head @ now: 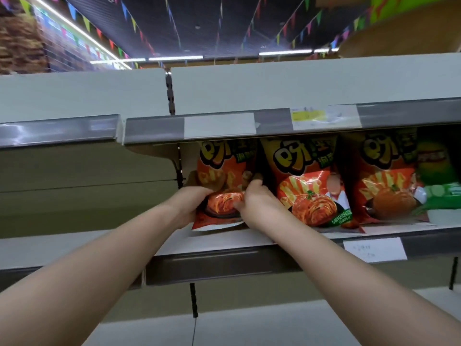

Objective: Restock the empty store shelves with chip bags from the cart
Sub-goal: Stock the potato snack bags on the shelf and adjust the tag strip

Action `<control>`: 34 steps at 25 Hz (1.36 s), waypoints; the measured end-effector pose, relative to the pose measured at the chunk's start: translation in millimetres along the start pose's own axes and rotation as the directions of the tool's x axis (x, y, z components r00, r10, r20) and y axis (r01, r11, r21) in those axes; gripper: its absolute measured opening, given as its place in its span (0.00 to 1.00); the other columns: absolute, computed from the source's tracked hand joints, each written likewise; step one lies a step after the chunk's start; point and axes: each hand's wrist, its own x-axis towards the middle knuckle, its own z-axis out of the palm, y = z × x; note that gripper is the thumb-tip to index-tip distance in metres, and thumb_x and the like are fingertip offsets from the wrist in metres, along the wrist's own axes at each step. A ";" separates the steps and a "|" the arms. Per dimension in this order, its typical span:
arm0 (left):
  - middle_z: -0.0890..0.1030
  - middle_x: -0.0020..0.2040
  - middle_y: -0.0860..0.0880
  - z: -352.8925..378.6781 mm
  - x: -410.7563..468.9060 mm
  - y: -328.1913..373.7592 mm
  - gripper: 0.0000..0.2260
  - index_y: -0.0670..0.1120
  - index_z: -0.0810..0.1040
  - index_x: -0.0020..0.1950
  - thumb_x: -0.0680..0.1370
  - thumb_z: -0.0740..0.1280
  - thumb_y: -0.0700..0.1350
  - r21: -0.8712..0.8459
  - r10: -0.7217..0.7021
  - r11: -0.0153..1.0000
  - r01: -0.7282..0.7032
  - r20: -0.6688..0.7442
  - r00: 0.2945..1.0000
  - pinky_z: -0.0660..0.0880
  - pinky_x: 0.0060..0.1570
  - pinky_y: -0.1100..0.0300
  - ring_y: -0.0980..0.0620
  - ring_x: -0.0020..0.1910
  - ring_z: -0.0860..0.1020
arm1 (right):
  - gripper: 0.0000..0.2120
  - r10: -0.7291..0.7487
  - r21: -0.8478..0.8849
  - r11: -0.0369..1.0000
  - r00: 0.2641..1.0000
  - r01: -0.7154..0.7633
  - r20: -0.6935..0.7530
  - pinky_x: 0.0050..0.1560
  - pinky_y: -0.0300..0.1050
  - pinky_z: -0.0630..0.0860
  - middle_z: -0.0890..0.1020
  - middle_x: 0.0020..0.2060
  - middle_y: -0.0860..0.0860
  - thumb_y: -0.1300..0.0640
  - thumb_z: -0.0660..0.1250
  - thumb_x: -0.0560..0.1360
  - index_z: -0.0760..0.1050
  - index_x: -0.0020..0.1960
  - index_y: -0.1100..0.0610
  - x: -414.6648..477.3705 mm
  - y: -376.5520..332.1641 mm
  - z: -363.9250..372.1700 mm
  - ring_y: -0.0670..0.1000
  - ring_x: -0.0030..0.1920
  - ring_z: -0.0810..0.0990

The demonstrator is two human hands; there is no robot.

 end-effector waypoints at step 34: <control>0.75 0.50 0.50 -100.7 -210.3 -61.9 0.09 0.50 0.71 0.49 0.75 0.66 0.37 0.288 0.300 0.950 -0.121 -0.732 0.612 0.70 0.49 0.64 0.53 0.50 0.74 | 0.05 -0.498 0.841 0.287 0.822 0.459 -0.279 0.51 0.44 0.75 0.77 0.49 0.52 0.58 0.61 0.74 0.71 0.48 0.50 -118.1 -115.3 99.6 0.53 0.48 0.80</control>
